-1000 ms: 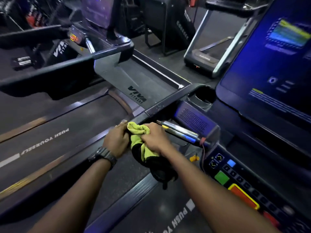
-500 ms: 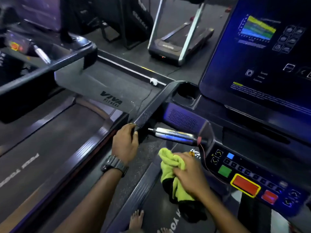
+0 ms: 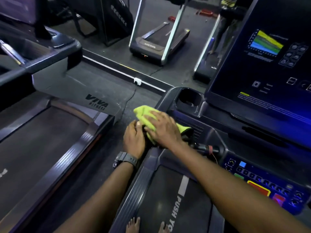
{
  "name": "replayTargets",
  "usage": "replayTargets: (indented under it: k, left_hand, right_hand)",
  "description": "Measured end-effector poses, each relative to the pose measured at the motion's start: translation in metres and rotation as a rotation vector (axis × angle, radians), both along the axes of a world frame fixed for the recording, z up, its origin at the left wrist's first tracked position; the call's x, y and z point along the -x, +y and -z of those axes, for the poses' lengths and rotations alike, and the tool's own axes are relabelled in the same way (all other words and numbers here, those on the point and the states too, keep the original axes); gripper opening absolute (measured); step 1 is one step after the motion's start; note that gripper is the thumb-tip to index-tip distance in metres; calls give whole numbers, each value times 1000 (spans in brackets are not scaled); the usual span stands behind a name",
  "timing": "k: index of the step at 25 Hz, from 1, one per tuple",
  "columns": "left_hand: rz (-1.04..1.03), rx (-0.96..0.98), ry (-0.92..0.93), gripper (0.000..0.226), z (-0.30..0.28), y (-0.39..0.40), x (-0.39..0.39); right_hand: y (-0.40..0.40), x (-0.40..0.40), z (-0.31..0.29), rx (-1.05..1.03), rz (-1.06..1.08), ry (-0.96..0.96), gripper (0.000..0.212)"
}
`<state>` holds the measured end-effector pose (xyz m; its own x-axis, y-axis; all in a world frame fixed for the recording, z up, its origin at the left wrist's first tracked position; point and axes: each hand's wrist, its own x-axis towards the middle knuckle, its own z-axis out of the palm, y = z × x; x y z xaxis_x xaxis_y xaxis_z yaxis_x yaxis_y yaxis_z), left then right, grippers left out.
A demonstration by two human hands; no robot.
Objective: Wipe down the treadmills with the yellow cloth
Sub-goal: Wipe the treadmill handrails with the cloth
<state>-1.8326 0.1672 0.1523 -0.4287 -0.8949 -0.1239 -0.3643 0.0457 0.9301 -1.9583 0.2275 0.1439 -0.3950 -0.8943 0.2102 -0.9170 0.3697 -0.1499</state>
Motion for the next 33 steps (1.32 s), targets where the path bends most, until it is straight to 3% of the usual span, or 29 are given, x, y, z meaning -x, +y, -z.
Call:
replayTargets:
  k: [4,7,9,13,17,19,21,24,26,28,30,33]
  left_hand:
    - [15,4,-9,40,3,6,0]
    - [-106,-120,58,41,5,4,-4]
    - [-112,-110,31,40,4,5,-1]
    - [-23,-7,-43,37,5,11,5]
    - [-29,6,-13,35,5,9,5]
    - [-2,43,-22,32,5,11,9]
    - [53,107,-17,36,4,12,14]
    - [207,218,61,50,3,12,30]
    - [460,294,46,53,4,16,42]
    - [687,406,-15,60,9,17,49]
    - [733,448,15,65,14,17,46]
    - [661,411,106,55,17,13,44]
  right_hand:
    - [-28,30,-18,-53,285,-98,51]
    - [21,-30,1,36,24,-59,47]
    - [28,-11,-1,3,-83,-3,49]
    - [-19,52,-24,-71,331,-153,55]
    - [14,-6,-19,-106,26,-55,54]
    - [10,23,-28,-144,103,-50,54]
    - [8,43,-44,-168,324,-102,55]
    - [36,-6,-40,-187,305,-12,50]
    - [67,-26,-40,-230,232,84,44]
    - [101,0,-54,-304,356,86,50]
    - [132,31,-62,-319,543,129,54]
    - [111,-11,-45,-245,573,217,35]
